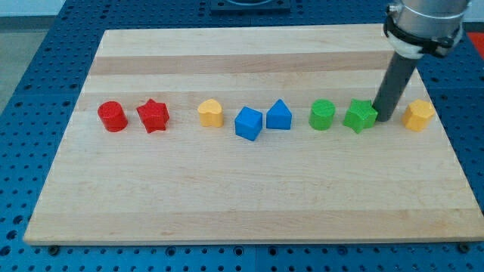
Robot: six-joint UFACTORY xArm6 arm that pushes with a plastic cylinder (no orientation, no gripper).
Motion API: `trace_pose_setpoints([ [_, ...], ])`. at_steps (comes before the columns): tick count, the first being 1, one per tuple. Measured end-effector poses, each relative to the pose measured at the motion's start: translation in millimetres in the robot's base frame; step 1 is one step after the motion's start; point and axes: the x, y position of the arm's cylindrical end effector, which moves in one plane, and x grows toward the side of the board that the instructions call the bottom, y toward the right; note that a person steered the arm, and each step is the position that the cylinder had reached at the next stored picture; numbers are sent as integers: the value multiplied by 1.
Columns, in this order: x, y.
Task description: Push the yellow hexagon towards top right of the board
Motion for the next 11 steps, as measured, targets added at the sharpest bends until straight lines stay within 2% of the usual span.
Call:
trace_pose_setpoints([
  [1,3,8],
  [4,61,72],
  [6,97,79],
  [7,93,84],
  [10,-89,88],
  [11,-116,83],
])
